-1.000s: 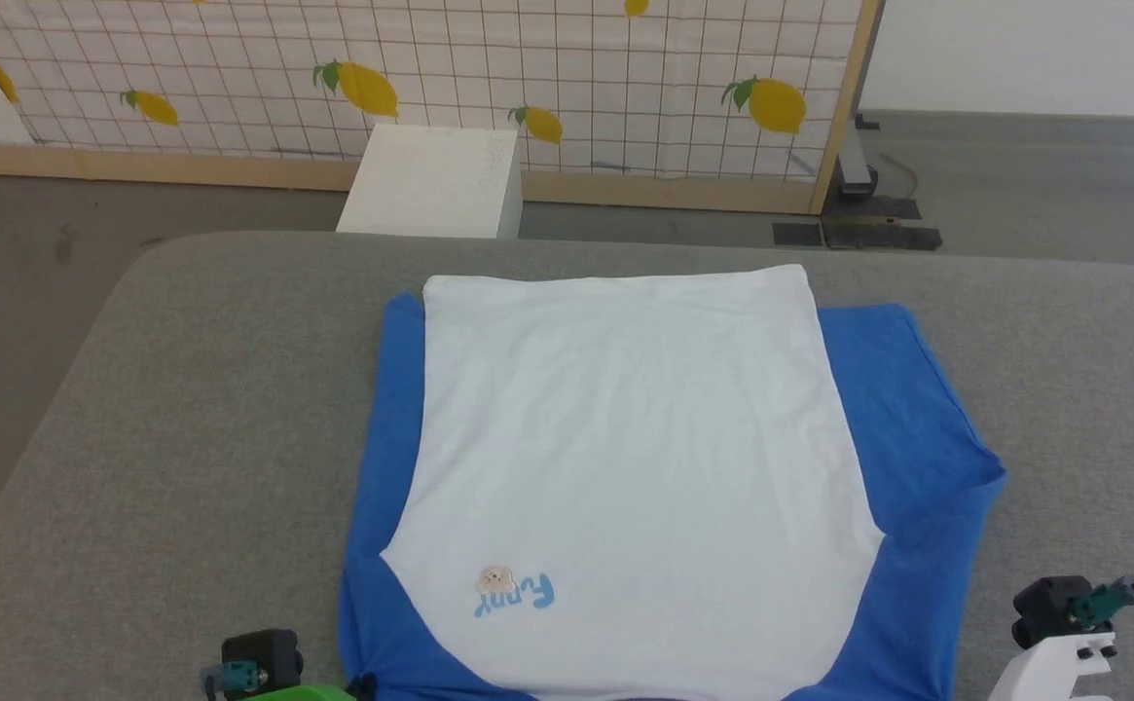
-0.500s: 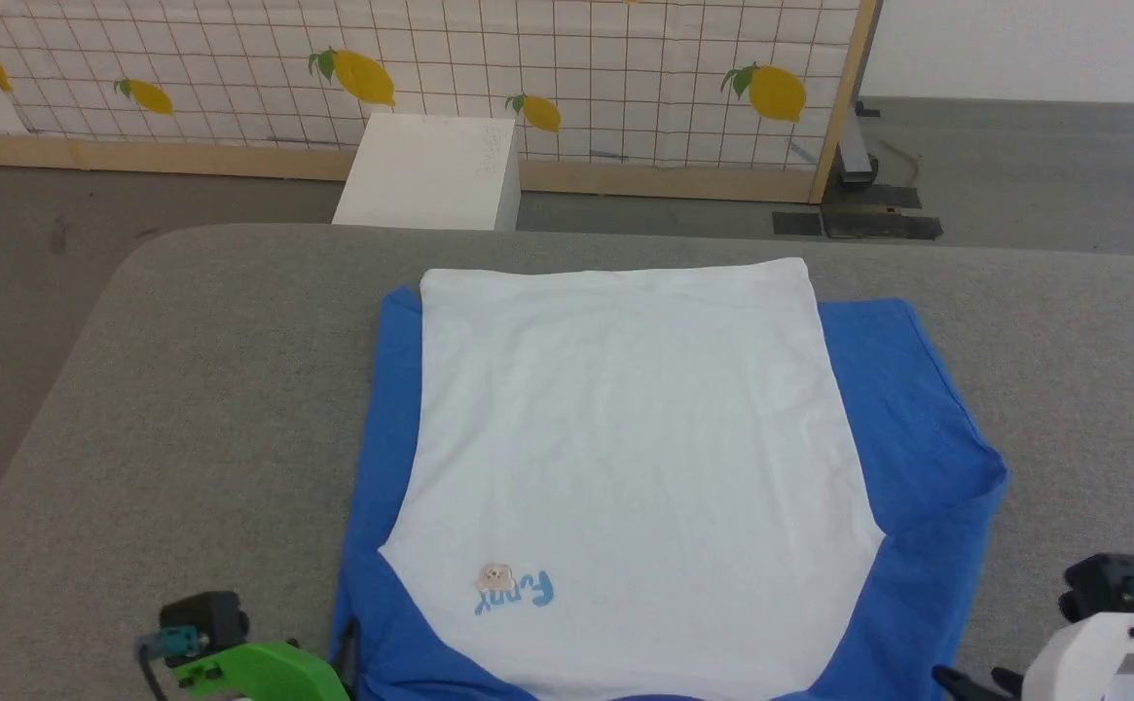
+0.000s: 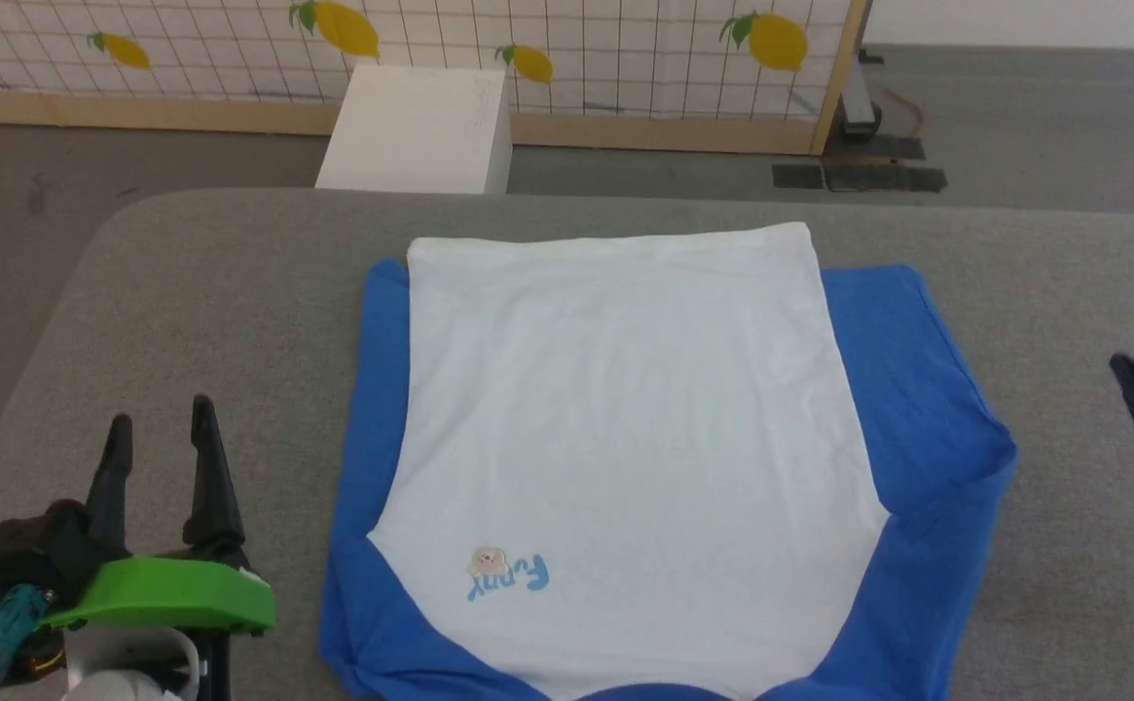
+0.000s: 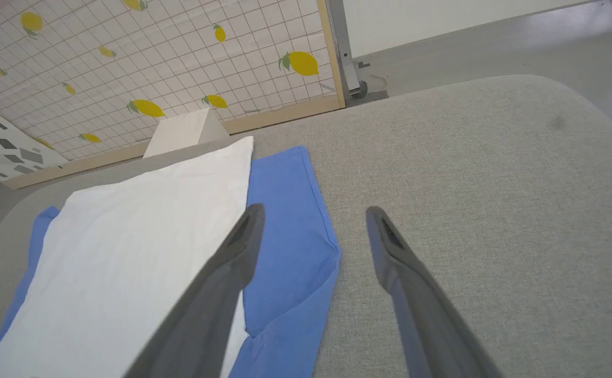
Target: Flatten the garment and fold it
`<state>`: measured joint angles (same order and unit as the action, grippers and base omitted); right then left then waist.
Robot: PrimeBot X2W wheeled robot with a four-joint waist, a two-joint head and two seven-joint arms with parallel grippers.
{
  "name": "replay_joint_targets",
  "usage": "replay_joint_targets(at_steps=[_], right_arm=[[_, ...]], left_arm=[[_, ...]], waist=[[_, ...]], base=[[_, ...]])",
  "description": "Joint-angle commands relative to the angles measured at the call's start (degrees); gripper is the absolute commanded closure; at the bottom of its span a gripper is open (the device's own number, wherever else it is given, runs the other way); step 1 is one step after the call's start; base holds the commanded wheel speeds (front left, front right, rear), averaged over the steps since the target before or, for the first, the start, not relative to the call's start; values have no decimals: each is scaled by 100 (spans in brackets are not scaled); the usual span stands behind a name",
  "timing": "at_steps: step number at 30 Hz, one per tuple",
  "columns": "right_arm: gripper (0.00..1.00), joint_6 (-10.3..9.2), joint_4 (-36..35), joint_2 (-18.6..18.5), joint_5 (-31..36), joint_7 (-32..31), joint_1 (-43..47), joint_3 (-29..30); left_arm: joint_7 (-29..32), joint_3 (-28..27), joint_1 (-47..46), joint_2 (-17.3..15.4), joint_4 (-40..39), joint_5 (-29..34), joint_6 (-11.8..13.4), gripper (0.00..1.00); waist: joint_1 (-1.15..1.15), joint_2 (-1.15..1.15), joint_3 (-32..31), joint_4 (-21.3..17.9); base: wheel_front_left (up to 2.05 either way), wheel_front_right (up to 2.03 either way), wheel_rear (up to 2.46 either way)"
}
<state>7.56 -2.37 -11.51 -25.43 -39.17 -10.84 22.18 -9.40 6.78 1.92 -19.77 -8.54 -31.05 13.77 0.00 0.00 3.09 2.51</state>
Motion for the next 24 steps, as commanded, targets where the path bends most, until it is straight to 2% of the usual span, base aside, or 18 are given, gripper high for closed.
replay_joint_targets(at_steps=[1,5,11,19,20,24], right_arm=[[0,-8,134,-15,78,59,-283,-7],[0,-8,627,-318,369,87,-1085,-211],[0,-8,1423,-790,621,-18,-2246,-745],[0,-8,2287,-1226,975,-116,-3352,-1302],[0,-8,2490,-1346,1063,-140,-3592,-1574],[0,-8,2743,-1475,1055,-243,-3804,-1979]], left_arm=[[-177,12,-141,15,-16,107,-53,0],[-486,4,-387,138,-12,368,-171,0],[-556,-191,-652,542,-76,639,-290,0],[-559,-407,-889,1093,-160,1020,-658,0],[-559,-468,-959,1244,-128,1087,-810,0],[-559,-585,-1051,1398,-63,1169,-976,0]], waist=[[0,0,311,-2],[0,0,804,53],[0,0,1551,230],[0,0,2325,570],[0,0,2509,651],[0,0,2705,711]], base=[[0,0,0],[0,0,0],[0,0,0],[0,0,0],[0,0,0],[0,0,0]])
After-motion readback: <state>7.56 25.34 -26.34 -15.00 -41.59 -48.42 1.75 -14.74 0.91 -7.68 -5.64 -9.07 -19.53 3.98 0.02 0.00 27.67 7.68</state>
